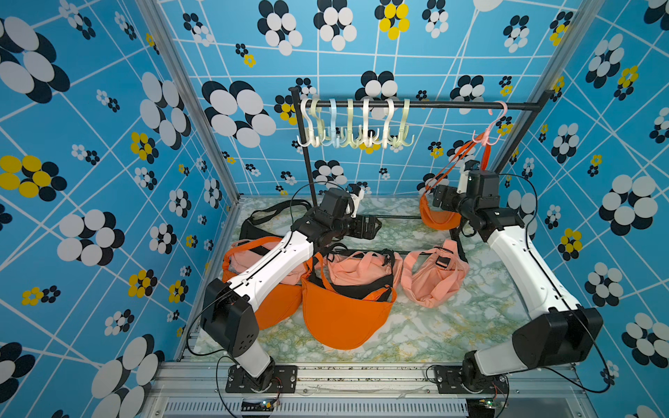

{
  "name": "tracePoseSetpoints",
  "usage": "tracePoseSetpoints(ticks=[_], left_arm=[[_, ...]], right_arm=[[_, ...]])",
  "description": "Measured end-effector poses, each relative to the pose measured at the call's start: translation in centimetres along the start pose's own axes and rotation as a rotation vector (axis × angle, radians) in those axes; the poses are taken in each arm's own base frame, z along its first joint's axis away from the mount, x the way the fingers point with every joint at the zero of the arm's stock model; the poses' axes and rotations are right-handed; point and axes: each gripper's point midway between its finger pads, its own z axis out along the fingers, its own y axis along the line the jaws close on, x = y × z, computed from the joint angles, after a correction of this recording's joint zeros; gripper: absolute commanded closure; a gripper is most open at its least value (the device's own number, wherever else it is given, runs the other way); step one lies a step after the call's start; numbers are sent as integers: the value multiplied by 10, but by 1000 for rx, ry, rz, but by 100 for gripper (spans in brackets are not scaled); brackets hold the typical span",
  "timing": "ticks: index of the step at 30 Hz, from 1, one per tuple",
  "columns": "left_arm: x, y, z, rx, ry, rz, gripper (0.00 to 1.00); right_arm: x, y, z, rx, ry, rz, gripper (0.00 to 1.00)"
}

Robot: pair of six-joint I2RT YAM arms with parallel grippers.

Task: Take the bag off the hook
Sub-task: Adjust the bag at the hook.

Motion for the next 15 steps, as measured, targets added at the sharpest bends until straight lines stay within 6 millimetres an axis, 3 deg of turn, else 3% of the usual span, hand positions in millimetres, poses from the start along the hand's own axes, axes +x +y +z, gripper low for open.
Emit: tracePoseSetpoints(ticks=[5, 9, 10, 11, 13, 15], left_arm=[[-13, 8, -2, 12, -44, -35, 1], [-11, 24, -1, -4, -56, -85, 1], [-9, 28, 0, -9, -53, -95, 1], [-8, 31, 0, -12, -49, -105, 1], [-8, 32, 0, -11, -50, -115, 1], [-8, 32, 0, -11, -50, -121, 1]], right_arm=[[2, 6, 57, -5, -31, -7, 10], [-5, 14, 83, -34, -80, 11, 20], [-10, 16, 88, -43, -99, 20, 26], [-16, 20, 93, -57, -118, 23, 40], [-29, 28, 99, -96, -147, 42, 78], [-43, 38, 102, -138, -173, 59, 96]])
